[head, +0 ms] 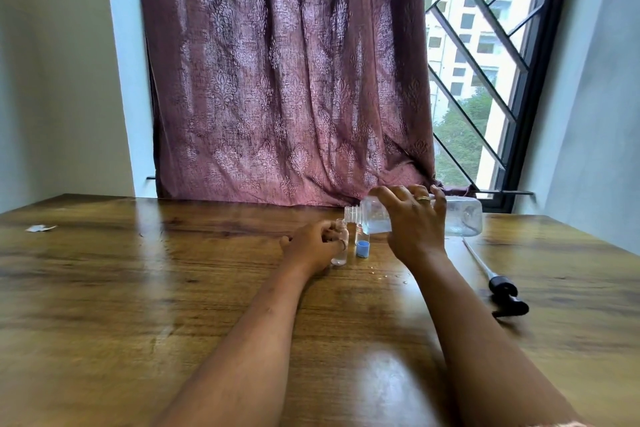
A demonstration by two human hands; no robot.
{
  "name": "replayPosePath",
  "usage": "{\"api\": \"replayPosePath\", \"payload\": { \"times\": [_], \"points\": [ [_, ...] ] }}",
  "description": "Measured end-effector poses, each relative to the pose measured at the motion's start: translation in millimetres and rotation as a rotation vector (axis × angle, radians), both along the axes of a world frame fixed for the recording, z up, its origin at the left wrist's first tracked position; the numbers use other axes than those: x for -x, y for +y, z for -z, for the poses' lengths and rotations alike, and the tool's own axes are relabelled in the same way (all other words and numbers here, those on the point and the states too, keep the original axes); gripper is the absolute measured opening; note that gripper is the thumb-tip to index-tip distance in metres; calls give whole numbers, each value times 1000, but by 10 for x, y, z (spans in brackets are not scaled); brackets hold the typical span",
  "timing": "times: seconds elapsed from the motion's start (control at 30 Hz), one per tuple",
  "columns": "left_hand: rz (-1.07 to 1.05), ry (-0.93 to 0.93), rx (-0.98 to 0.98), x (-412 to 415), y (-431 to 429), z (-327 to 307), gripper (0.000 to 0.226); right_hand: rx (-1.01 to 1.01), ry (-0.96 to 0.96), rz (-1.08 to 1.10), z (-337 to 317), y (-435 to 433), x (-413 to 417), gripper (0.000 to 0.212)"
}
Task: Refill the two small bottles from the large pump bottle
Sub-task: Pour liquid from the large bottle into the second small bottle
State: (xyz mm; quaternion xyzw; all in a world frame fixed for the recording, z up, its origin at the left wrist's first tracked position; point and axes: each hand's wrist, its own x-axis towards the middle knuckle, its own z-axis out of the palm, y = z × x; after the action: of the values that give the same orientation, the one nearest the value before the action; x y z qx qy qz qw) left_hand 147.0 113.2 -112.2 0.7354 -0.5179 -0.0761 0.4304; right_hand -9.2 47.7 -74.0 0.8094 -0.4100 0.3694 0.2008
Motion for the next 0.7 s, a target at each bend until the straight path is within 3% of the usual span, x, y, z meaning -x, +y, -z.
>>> {"api": "replayPosePath", "payload": {
  "times": [0.7],
  "points": [
    [-16,-22,10,-47,-59,34,35,3,-1,8,-3,-11,-2,70]
  ]
}}
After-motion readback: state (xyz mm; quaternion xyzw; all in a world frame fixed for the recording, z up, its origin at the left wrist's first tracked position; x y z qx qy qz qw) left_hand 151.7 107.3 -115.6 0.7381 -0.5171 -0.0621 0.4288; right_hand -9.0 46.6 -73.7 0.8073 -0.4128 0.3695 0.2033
